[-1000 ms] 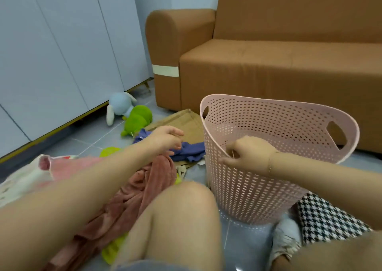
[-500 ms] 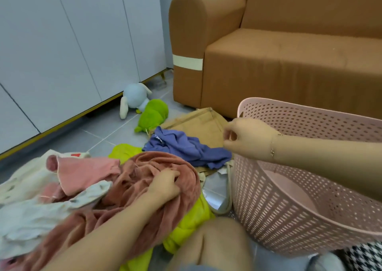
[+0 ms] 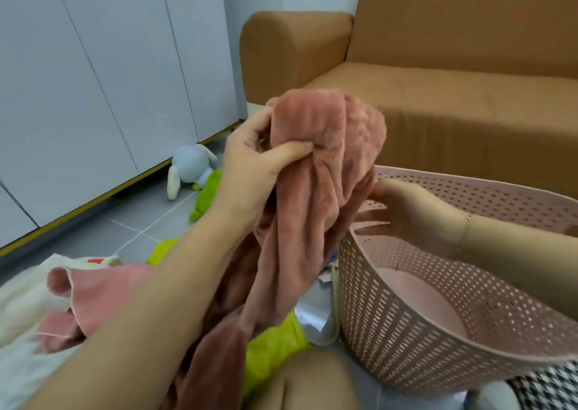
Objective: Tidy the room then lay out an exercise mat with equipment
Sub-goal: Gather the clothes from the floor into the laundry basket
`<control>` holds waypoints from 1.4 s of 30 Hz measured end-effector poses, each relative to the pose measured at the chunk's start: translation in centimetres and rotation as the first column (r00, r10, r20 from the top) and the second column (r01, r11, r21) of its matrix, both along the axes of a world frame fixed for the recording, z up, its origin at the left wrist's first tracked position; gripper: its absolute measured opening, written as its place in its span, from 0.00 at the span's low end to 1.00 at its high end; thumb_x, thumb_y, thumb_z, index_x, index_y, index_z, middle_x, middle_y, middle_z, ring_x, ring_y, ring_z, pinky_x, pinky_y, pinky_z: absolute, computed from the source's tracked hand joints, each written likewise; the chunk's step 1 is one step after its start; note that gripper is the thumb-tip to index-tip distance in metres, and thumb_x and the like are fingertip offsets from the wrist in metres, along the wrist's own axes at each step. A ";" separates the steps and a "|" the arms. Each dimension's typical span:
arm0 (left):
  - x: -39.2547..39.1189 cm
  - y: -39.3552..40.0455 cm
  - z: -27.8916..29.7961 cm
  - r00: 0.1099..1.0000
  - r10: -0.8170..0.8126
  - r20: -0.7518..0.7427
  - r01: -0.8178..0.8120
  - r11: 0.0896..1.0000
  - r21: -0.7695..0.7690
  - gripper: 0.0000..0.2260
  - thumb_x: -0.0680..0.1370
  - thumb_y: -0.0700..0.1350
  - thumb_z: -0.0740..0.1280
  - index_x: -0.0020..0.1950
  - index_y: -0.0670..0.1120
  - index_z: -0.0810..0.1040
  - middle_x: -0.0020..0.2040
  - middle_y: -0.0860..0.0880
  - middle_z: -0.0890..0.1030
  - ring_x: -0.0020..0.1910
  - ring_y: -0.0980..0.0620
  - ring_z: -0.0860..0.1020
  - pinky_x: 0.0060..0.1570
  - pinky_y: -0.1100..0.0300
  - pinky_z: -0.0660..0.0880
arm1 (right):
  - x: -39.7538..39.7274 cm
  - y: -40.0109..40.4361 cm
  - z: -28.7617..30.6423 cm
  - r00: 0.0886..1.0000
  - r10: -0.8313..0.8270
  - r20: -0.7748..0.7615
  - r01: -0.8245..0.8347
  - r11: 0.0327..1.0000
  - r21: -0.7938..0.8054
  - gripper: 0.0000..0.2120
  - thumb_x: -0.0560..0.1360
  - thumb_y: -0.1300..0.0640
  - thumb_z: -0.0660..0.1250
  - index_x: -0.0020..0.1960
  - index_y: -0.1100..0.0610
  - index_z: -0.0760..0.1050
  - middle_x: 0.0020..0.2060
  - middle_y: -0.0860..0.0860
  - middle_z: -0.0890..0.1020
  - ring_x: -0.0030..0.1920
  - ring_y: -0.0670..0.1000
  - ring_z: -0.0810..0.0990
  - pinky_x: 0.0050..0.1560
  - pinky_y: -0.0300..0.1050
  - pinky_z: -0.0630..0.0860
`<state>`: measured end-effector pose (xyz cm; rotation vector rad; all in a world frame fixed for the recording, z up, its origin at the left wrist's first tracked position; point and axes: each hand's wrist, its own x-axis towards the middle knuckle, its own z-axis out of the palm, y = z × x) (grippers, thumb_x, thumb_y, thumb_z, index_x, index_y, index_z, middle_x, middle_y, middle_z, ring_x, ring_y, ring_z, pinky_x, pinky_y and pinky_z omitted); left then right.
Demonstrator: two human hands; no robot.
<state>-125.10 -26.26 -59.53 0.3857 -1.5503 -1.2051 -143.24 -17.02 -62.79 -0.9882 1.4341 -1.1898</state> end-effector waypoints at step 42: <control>-13.1 3.3 -4.1 0.625 0.129 0.770 0.189 0.932 -0.310 0.15 0.71 0.50 0.68 0.55 0.48 0.80 0.54 0.49 0.81 0.54 0.50 0.79 0.52 0.61 0.75 | -9.4 5.9 -8.5 0.669 -0.129 -0.732 0.319 0.940 0.125 0.08 0.73 0.67 0.60 0.41 0.62 0.77 0.38 0.59 0.82 0.36 0.55 0.80 0.33 0.44 0.74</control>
